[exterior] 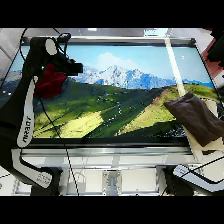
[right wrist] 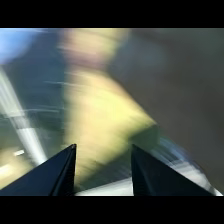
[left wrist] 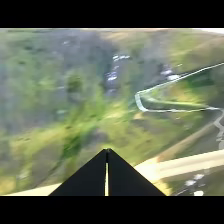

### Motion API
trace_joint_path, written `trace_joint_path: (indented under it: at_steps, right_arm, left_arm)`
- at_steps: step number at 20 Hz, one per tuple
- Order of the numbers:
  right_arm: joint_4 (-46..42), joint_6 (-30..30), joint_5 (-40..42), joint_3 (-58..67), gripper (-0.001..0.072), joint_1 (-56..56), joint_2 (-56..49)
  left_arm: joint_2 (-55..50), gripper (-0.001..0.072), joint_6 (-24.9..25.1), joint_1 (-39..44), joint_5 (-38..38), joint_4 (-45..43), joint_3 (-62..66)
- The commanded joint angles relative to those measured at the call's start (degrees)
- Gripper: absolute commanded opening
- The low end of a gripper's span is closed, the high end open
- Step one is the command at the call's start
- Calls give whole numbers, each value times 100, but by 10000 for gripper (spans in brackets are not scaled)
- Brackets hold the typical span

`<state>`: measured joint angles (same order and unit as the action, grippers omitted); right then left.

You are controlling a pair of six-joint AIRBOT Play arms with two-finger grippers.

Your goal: Fold the shirts.

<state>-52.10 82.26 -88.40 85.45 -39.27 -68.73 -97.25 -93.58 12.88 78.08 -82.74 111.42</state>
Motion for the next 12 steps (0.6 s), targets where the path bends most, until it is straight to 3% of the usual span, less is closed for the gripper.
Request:
trace_joint_path:
  at_steps: [1, 5, 8, 12]
  right_arm:
    - [1362, -1480, 1432, -52, 410, 1167, -2]
    - [-863, -1631, 2315, -94, 410, 2693, -9]
    - [-2518, -1460, 2406, -92, 409, 3311, -7]
    - [-2645, -1460, 2409, -92, 409, 3471, -7]
  left_arm:
    - [4, 18, -111, 2, -146, 520, 4]
    - [4, 18, -116, 2, 9, 533, 4]
    - [4, 18, -114, 2, 352, 625, 4]
    - [4, 18, -111, 2, 343, 625, 7]
